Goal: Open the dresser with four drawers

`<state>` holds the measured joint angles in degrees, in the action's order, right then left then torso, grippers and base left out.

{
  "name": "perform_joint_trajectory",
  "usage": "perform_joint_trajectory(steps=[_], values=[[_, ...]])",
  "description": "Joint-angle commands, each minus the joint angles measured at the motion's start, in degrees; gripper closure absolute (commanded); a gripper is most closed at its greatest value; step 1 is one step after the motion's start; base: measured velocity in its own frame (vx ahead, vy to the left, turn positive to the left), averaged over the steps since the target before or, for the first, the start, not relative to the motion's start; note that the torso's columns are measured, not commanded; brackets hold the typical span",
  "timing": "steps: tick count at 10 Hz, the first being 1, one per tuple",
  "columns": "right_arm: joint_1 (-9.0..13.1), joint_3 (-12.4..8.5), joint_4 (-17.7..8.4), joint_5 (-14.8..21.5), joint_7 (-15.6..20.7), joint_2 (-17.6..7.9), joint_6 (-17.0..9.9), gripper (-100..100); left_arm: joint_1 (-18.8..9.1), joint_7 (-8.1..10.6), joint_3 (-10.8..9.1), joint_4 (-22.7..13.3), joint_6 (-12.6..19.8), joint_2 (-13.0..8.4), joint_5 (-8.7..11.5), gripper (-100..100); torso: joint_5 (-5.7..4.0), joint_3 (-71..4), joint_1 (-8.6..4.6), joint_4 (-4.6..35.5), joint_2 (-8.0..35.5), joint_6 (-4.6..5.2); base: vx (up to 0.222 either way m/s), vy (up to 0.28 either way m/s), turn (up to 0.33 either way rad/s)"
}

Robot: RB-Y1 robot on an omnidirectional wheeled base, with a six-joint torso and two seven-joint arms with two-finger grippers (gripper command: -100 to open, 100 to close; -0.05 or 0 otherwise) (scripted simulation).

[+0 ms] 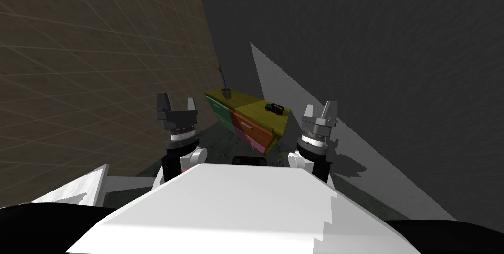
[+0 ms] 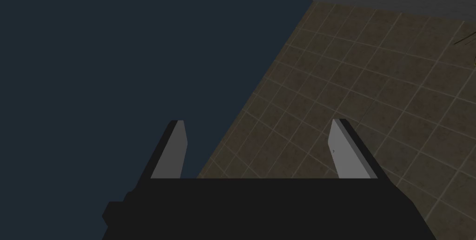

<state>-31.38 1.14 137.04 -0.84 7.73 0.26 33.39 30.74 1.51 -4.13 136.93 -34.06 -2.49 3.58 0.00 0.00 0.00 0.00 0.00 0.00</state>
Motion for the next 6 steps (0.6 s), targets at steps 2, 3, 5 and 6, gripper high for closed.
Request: perform_joint_trajectory(steps=[2, 3, 5, 6], values=[[0.0, 0.0, 0.0, 0.0, 0.0, 0.0, 0.0, 0, 0.0, 0.0, 0.0, 0.0, 0.0, 0.0, 0.0, 0, 0.0, -12.0, 0.0, 6.0, 6.0, 0.0, 0.0, 0.0, 0.0], [0.0, 0.0, 0.0, 0.0, 0.0, 0.0, 0.0, 0, 0.0, 0.0, 0.0, 0.0, 0.0, 0.0, 0.0, 0, 0.0, -20.1, 0.0, 10.1, 10.0, 0.0, 0.0, 0.0, 0.0], [0.0, 0.0, 0.0, 0.0, 0.0, 0.0, 0.0, 0, 0.0, 0.0, 0.0, 0.0, 0.0, 0.0, 0.0, 0, 0.0, -36.9, 0.0, 18.5, 18.5, 0.0, 0.0, 0.0, 0.0], [0.0, 0.0, 0.0, 0.0, 0.0, 0.0, 0.0, 0, 0.0, 0.0, 0.0, 0.0, 0.0, 0.0, 0.0, 0, 0.0, -45.4, 0.0, 22.7, 22.7, 0.0, 0.0, 0.0, 0.0]])
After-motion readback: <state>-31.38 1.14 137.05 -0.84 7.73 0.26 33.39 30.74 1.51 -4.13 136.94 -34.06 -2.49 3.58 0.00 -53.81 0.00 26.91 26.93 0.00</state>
